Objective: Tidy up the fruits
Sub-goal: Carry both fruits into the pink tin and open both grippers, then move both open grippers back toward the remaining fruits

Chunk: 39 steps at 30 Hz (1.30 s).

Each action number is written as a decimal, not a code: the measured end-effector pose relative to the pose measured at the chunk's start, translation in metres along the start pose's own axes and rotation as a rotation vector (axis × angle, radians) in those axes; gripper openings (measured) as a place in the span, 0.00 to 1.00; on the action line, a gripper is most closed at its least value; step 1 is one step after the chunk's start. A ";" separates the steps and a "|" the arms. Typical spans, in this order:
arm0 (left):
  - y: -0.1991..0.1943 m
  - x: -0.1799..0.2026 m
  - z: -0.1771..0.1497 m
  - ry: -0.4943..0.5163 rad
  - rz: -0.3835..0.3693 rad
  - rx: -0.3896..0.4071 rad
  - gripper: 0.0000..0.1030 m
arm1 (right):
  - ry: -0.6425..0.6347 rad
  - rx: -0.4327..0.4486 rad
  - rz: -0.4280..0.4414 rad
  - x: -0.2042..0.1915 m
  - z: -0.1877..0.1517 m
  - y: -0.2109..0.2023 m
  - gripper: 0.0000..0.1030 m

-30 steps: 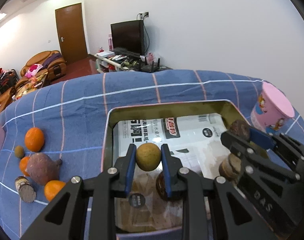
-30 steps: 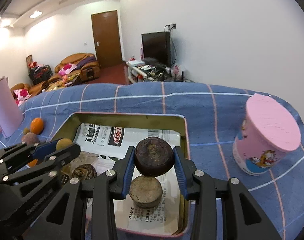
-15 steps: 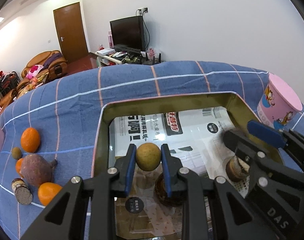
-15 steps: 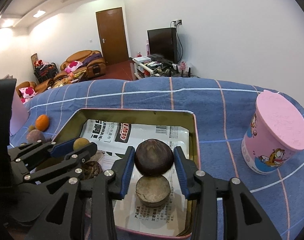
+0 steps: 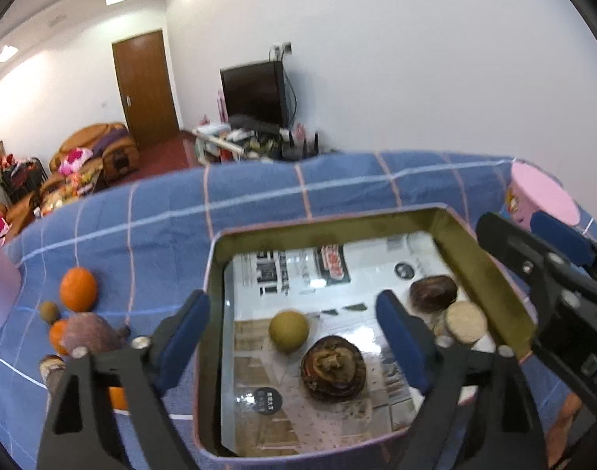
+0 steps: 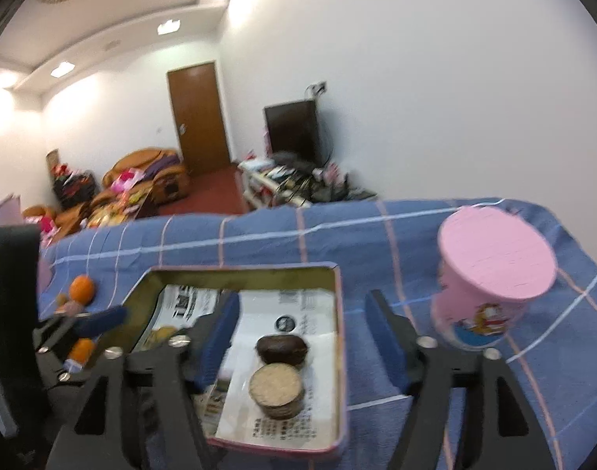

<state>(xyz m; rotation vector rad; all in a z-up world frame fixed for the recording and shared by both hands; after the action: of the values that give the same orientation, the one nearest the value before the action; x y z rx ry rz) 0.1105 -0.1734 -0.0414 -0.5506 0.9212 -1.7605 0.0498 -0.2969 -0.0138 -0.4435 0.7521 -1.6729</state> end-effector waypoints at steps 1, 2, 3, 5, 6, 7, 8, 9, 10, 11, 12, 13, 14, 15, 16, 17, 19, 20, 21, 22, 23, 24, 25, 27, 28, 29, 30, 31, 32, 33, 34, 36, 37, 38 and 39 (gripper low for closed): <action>-0.005 0.000 0.000 -0.002 0.002 0.013 0.93 | 0.004 0.007 -0.001 0.001 0.001 -0.001 0.71; -0.008 -0.001 -0.001 -0.005 0.004 0.025 0.94 | 0.010 0.012 0.000 0.002 0.001 -0.002 0.71; -0.011 -0.002 -0.002 -0.009 0.004 0.034 0.94 | 0.016 0.015 0.002 0.003 0.001 -0.002 0.71; -0.016 -0.008 -0.006 -0.019 0.013 0.039 0.95 | 0.025 0.024 -0.004 0.004 0.001 -0.003 0.71; -0.017 -0.012 -0.008 -0.023 0.021 0.036 0.95 | 0.028 0.035 -0.012 0.005 0.001 -0.004 0.71; -0.017 -0.017 -0.009 -0.030 0.033 0.034 0.95 | 0.028 0.044 -0.016 0.004 0.002 -0.005 0.71; -0.017 -0.021 -0.010 -0.039 0.045 0.034 0.95 | 0.027 0.061 -0.024 0.005 0.003 -0.008 0.71; -0.018 -0.024 -0.013 -0.047 0.053 0.034 0.95 | 0.025 0.071 -0.030 0.004 0.003 -0.009 0.71; -0.020 -0.029 -0.015 -0.055 0.058 0.033 0.95 | 0.022 0.081 -0.039 0.004 0.002 -0.011 0.71; -0.020 -0.033 -0.017 -0.063 0.060 0.028 0.95 | 0.019 0.085 -0.044 0.004 0.001 -0.011 0.71; -0.020 -0.037 -0.018 -0.069 0.060 0.023 0.95 | 0.016 0.084 -0.054 0.003 0.000 -0.011 0.71; -0.021 -0.040 -0.021 -0.072 0.059 0.017 0.95 | 0.012 0.081 -0.059 0.003 -0.001 -0.010 0.71; -0.021 -0.044 -0.023 -0.074 0.059 0.013 0.95 | 0.006 0.075 -0.066 0.001 -0.002 -0.009 0.71; -0.022 -0.046 -0.025 -0.075 0.063 0.011 0.95 | 0.002 0.069 -0.072 0.000 -0.003 -0.008 0.71; -0.023 -0.050 -0.028 -0.076 0.070 0.009 0.95 | -0.001 0.064 -0.075 -0.001 -0.004 -0.007 0.71; -0.024 -0.053 -0.030 -0.075 0.079 0.008 0.95 | -0.002 0.060 -0.077 -0.002 -0.005 -0.007 0.71; -0.026 -0.060 -0.036 -0.074 0.094 0.005 0.95 | -0.003 0.064 -0.079 -0.006 -0.007 -0.010 0.71; -0.026 -0.063 -0.038 -0.073 0.101 0.002 0.95 | -0.003 0.065 -0.079 -0.008 -0.008 -0.011 0.71; -0.027 -0.066 -0.040 -0.073 0.107 0.000 0.95 | -0.004 0.062 -0.078 -0.010 -0.010 -0.011 0.71; -0.027 -0.070 -0.042 -0.075 0.112 -0.001 0.95 | -0.003 0.057 -0.080 -0.012 -0.011 -0.011 0.71; -0.027 -0.074 -0.044 -0.078 0.113 -0.002 0.95 | -0.002 0.053 -0.083 -0.013 -0.013 -0.011 0.71; -0.027 -0.077 -0.045 -0.080 0.113 -0.005 0.95 | -0.001 0.050 -0.085 -0.014 -0.015 -0.012 0.71; -0.027 -0.079 -0.047 -0.079 0.112 -0.008 0.95 | 0.001 0.049 -0.085 -0.015 -0.016 -0.014 0.71; -0.028 -0.083 -0.051 -0.076 0.117 -0.013 0.95 | 0.008 0.047 -0.076 -0.019 -0.019 -0.016 0.71; -0.029 -0.085 -0.052 -0.074 0.117 -0.011 0.95 | 0.010 0.043 -0.072 -0.020 -0.021 -0.017 0.71; -0.032 -0.087 -0.053 -0.074 0.112 -0.003 0.95 | 0.010 0.038 -0.072 -0.023 -0.023 -0.017 0.71; -0.033 -0.088 -0.054 -0.073 0.109 0.002 0.95 | 0.011 0.034 -0.072 -0.025 -0.025 -0.018 0.71; -0.035 -0.090 -0.055 -0.070 0.115 0.002 0.95 | 0.012 0.032 -0.068 -0.027 -0.026 -0.018 0.71; -0.037 -0.093 -0.057 -0.069 0.122 0.003 0.95 | 0.014 0.026 -0.059 -0.030 -0.028 -0.019 0.71; -0.038 -0.095 -0.058 -0.067 0.131 0.005 0.95 | 0.015 0.021 -0.052 -0.033 -0.030 -0.019 0.71; -0.038 -0.097 -0.059 -0.064 0.136 0.005 0.95 | 0.016 0.018 -0.050 -0.036 -0.032 -0.020 0.71; -0.040 -0.103 -0.062 -0.068 0.138 0.006 0.95 | 0.010 0.017 -0.046 -0.043 -0.035 -0.021 0.71; -0.040 -0.107 -0.063 -0.072 0.138 0.006 0.95 | 0.007 0.018 -0.045 -0.046 -0.035 -0.022 0.71; -0.041 -0.110 -0.064 -0.076 0.138 0.008 0.95 | 0.002 0.020 -0.045 -0.050 -0.037 -0.023 0.71; -0.042 -0.113 -0.065 -0.077 0.138 0.008 0.95 | -0.003 0.019 -0.044 -0.053 -0.037 -0.023 0.71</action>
<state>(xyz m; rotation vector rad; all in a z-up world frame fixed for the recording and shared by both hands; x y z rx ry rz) 0.0801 -0.0402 -0.0406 -0.5334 0.8772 -1.6080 0.0216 -0.2345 -0.0188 -0.4517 0.7286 -1.7193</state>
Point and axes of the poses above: each gripper's, at about its wrist camera, not at the fingertips, and y roughly the way its jaws point, x to its right, z to its top, the point moved 7 cm from there along y, roughly the way its jaws point, and after that the axes turned 15 degrees about -x, right-handed, at the moved point
